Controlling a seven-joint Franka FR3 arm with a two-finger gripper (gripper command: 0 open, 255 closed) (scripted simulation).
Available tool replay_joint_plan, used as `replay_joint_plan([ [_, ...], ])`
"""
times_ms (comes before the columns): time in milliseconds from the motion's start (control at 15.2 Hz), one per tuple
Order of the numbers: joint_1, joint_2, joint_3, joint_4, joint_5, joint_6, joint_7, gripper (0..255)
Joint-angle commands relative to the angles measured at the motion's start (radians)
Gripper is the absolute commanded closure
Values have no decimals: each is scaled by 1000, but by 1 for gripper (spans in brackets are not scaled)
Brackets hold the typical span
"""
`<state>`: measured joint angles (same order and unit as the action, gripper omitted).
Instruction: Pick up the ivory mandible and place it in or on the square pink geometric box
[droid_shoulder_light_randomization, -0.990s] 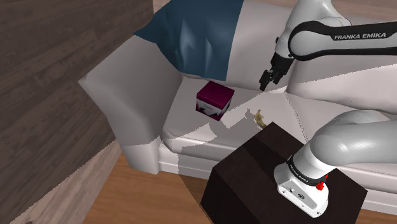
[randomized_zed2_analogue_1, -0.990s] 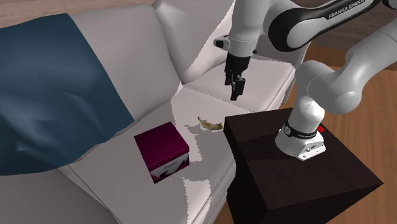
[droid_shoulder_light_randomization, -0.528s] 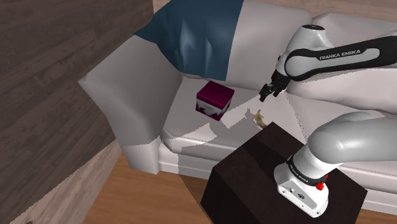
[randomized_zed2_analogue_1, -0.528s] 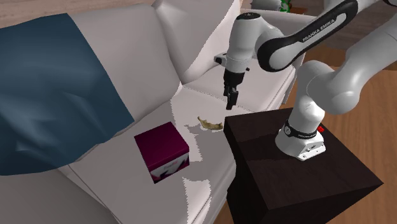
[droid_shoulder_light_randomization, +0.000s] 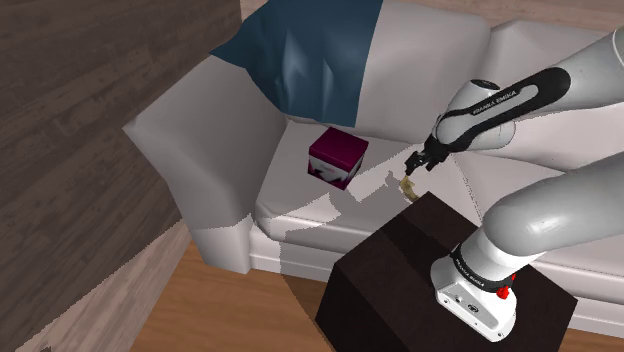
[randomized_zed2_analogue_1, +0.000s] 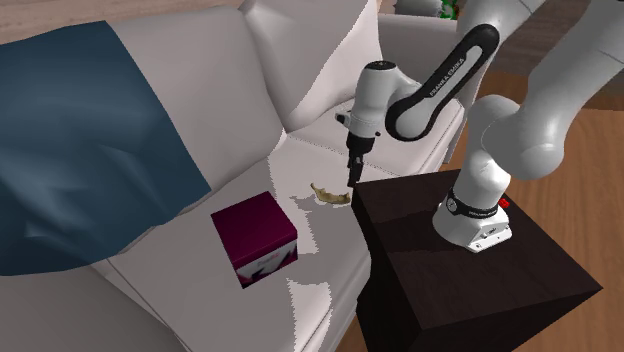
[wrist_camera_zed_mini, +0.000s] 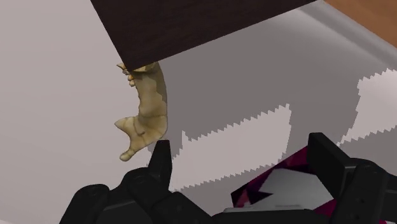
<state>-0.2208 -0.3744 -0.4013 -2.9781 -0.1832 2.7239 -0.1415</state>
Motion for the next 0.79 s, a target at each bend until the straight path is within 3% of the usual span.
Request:
replay_joint_plan([
  [0, 40, 112, -79, 1, 60, 123, -64, 0],
  [66, 95, 169, -135, 5, 129, 178, -118, 0],
  [132, 189, 226, -216, 12, 248, 231, -208, 0],
  [198, 359, 289, -342, 29, 474, 273, -374, 0],
  [264, 632, 384, -521, 81, 934, 269, -716, 0],
  [330, 619, 497, -461, 148, 1299, 211, -998, 0],
  [396, 439, 556, -281, 189, 1450, 196, -1128, 0],
  [462, 271, 602, -123, 226, 1556, 196, -1227, 0],
  [528, 277, 644, -133, 251, 1634, 173, -1292, 0],
  [726, 270, 717, -113, 294, 1751, 148, -1385, 0],
])
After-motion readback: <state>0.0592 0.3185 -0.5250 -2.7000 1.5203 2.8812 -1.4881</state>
